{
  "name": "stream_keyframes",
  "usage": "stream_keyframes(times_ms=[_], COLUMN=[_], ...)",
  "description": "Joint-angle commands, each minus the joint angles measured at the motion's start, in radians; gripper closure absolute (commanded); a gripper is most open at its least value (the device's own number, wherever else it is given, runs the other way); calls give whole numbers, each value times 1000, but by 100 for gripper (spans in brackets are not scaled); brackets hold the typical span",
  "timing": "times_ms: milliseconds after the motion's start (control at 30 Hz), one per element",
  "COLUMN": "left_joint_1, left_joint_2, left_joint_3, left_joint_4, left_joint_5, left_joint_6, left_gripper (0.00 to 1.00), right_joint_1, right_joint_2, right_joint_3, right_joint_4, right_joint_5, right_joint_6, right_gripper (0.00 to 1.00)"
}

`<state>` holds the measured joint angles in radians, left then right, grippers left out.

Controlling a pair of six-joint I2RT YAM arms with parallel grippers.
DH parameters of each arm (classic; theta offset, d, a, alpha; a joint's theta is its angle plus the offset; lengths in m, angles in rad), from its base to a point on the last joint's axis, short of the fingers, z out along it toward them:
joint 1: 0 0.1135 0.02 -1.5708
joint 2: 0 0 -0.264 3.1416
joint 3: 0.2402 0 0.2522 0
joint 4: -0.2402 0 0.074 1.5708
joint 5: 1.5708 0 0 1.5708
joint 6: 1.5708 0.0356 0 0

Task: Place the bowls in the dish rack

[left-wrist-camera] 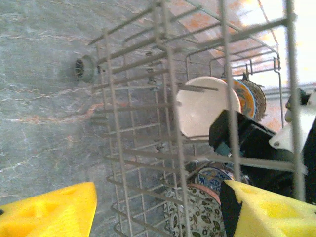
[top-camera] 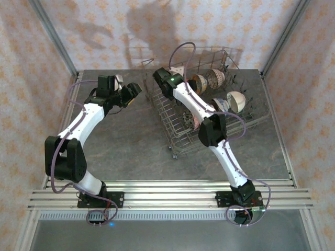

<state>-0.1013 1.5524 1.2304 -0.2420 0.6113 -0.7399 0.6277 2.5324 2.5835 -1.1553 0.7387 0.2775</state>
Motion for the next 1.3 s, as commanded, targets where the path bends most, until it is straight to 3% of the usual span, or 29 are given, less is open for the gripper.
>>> stream_keyframes(times_ms=[0,500,700,1000,1267], left_joint_1=[-46,-198,-215,-222,-222], left_joint_2=[-34,-3,25,68,92], left_joint_3=[70,150,145,188,206], left_joint_4=[-71,-164,-114,-130,-98], left_joint_5=[-41,10,40,67,87], left_joint_6=[81,97,57,79,54], left_gripper=[32,38,49,55,82], right_joint_1=[-12,-45,-52,-70,-80], right_joint_2=[-132,-358,-418,-446,-466], right_joint_3=[-44,-289,-372,-415,-427], right_joint_4=[35,119,138,144,138], right_joint_5=[9,-39,-37,-22,-1], right_joint_6=[-58,-107,-104,-93,-80], right_gripper=[30,29,29,30,30])
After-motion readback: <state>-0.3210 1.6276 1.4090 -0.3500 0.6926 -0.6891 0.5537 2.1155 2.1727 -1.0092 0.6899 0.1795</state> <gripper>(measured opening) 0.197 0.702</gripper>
